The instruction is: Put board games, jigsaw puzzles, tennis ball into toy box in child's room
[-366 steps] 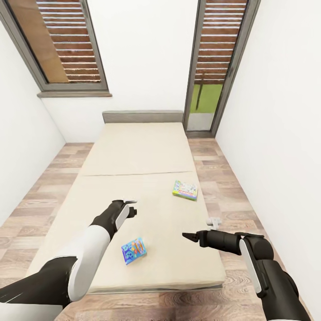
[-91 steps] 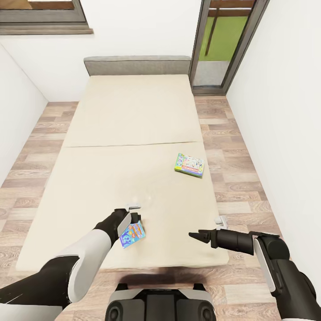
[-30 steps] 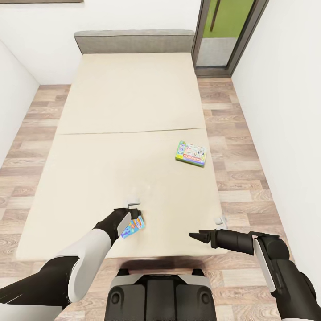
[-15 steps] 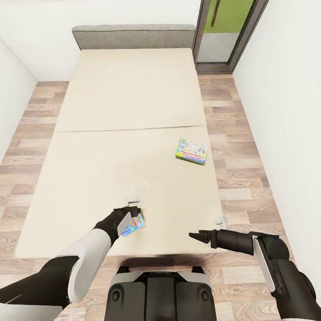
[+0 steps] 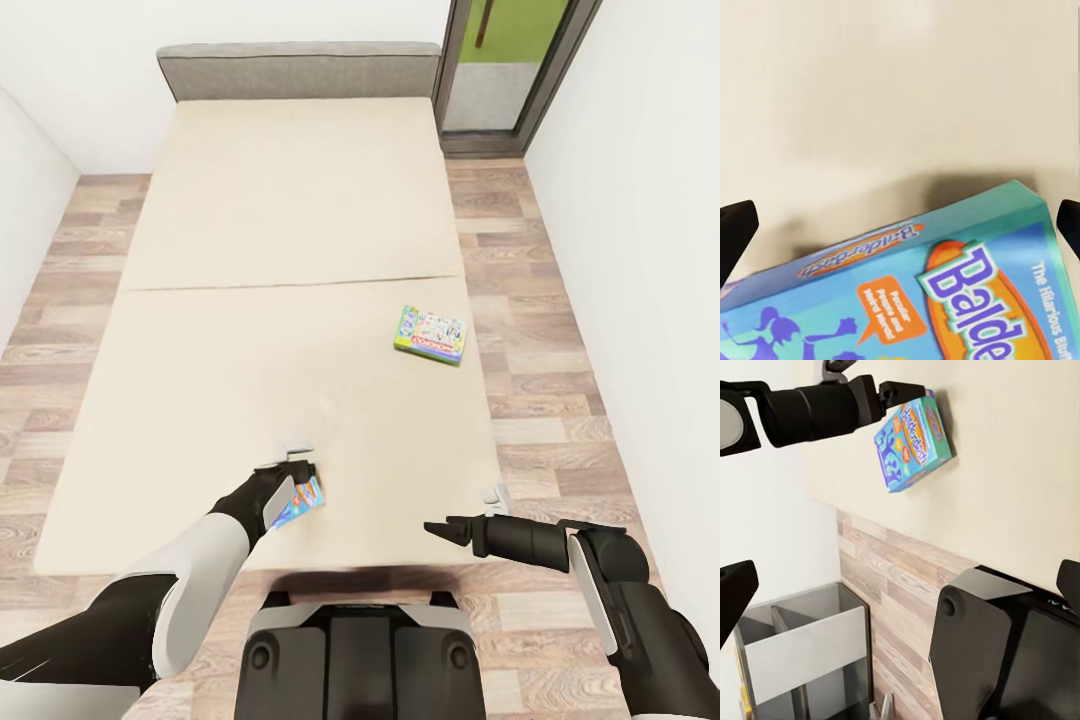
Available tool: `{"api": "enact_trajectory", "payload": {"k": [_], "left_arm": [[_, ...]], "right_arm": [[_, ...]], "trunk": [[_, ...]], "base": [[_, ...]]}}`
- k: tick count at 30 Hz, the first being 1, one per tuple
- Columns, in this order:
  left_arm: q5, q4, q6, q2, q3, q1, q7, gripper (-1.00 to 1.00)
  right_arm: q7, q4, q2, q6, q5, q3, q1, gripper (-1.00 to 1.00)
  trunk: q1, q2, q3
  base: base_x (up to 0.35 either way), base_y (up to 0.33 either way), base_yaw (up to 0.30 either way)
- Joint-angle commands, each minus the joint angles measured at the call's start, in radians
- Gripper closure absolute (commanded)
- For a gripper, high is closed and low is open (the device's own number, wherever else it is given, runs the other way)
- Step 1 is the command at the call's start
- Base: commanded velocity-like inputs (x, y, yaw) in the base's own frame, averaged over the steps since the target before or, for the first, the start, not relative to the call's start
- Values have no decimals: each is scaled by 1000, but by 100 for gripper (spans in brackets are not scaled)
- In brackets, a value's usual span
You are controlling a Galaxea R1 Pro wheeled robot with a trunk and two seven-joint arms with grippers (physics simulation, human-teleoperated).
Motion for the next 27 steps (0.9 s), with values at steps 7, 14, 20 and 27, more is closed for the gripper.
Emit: {"api": "enact_trajectory", "payload": {"k": [7, 14, 20, 27], "left_arm": [[0, -2, -10, -1, 7, 0, 0, -100], [0, -1, -11, -1, 6, 0, -5, -100], [0, 0, -11, -1, 5, 1, -6, -100], [0, 0, -11, -1, 5, 0, -6, -100]], "right_arm": [[1, 2, 0, 0, -3, -1, 0, -100], [1, 3, 0, -6, -3, -1, 0, -100], [1, 3, 0, -6, -3, -1, 0, -100], [1, 3, 0, -6, -3, -1, 0, -100]], "trunk": [[1, -2, -4], [1, -2, -4], [1, -2, -4], [1, -2, -4]], "base": [[-1, 0, 0], [-83, 0, 0], [-25, 0, 0], [-2, 0, 0]]}}
